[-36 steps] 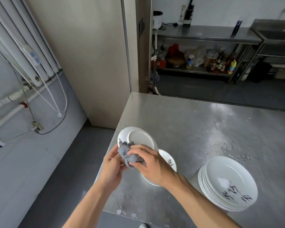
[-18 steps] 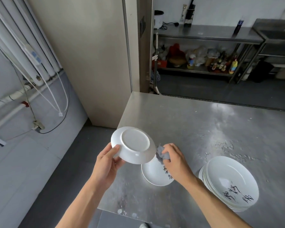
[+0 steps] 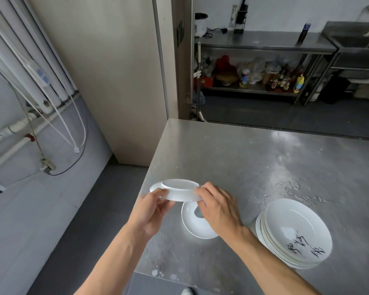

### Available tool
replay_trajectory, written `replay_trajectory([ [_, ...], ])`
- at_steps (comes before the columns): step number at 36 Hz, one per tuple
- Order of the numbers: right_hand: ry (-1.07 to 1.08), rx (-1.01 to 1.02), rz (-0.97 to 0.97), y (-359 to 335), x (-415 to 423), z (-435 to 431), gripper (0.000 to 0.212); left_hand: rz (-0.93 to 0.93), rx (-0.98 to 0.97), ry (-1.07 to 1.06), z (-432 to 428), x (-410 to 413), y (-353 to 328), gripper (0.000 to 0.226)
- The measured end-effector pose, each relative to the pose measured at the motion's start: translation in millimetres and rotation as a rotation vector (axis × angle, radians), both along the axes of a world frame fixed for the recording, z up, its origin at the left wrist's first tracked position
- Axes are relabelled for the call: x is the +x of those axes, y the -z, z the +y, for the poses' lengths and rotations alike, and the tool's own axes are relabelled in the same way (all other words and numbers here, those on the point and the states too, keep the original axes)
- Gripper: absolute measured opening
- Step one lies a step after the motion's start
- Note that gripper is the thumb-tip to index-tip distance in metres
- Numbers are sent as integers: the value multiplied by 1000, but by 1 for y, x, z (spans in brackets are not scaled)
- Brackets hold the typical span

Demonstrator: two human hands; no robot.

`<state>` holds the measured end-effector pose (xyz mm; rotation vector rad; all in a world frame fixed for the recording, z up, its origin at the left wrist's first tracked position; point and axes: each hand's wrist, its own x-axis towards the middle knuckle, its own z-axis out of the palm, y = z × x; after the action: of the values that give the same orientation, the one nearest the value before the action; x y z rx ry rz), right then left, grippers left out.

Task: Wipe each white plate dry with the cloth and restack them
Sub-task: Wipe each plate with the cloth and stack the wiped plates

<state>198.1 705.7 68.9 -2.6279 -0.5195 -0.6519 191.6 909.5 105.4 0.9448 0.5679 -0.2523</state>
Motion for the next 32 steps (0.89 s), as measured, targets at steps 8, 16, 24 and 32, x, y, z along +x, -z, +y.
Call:
replay_trajectory([
  [8,174,178,237,6,6,-6,19,57,61,14,-6,-2,11,36],
  [16,208,588,586,14,11,-27,49,-75,696,93,0,-17,33,40],
  [24,189,739,730,3,6,-55,47,-215,518,248,-11,-24,33,44],
  [32,189,460,758,-18,-5,-122,59,-225,429,430,-52,-8,34,53],
])
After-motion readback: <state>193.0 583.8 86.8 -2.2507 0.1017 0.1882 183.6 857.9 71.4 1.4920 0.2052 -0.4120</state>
